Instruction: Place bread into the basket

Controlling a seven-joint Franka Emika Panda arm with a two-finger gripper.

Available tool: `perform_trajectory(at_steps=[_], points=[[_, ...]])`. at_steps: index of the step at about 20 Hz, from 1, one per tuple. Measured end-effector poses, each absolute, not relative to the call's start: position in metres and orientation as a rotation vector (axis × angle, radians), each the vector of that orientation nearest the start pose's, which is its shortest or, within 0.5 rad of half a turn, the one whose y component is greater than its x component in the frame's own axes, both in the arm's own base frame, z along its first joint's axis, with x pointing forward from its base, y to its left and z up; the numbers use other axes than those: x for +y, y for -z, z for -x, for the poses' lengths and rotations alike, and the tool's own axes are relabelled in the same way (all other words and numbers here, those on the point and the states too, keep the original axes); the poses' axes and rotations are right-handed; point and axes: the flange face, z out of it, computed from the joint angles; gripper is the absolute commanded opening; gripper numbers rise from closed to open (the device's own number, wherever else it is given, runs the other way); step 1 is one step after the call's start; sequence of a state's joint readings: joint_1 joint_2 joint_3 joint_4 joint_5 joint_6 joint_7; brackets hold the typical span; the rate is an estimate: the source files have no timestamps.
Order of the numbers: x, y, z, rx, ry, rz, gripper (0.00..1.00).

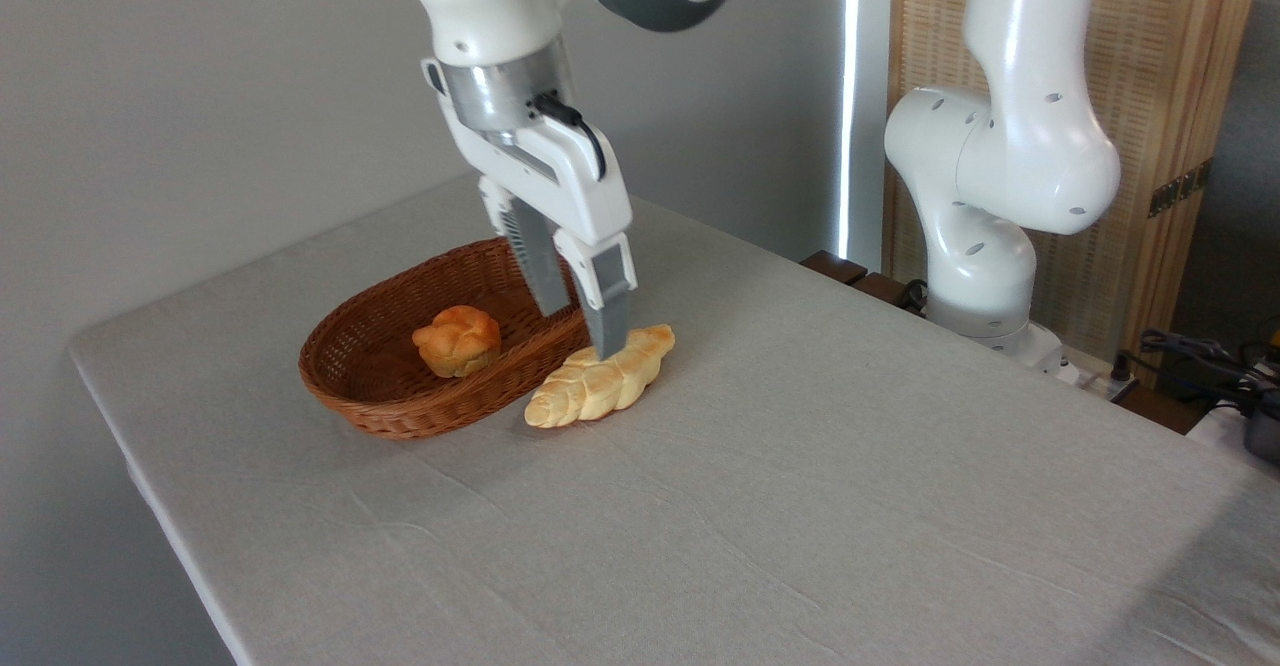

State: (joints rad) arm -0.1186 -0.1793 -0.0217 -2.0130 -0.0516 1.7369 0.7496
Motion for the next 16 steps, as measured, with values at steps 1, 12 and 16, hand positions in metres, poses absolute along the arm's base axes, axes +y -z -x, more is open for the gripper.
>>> perform_trajectory(at_steps=[1,12,16], points=[[-0.078,-0.515,-0.481,1.406,-0.155,2.893,1.0],[-0.132,-0.436,-0.436,1.757,-0.326,2.713,1.0],[-0.137,-0.425,-0.433,1.785,-0.303,2.69,1.0]])
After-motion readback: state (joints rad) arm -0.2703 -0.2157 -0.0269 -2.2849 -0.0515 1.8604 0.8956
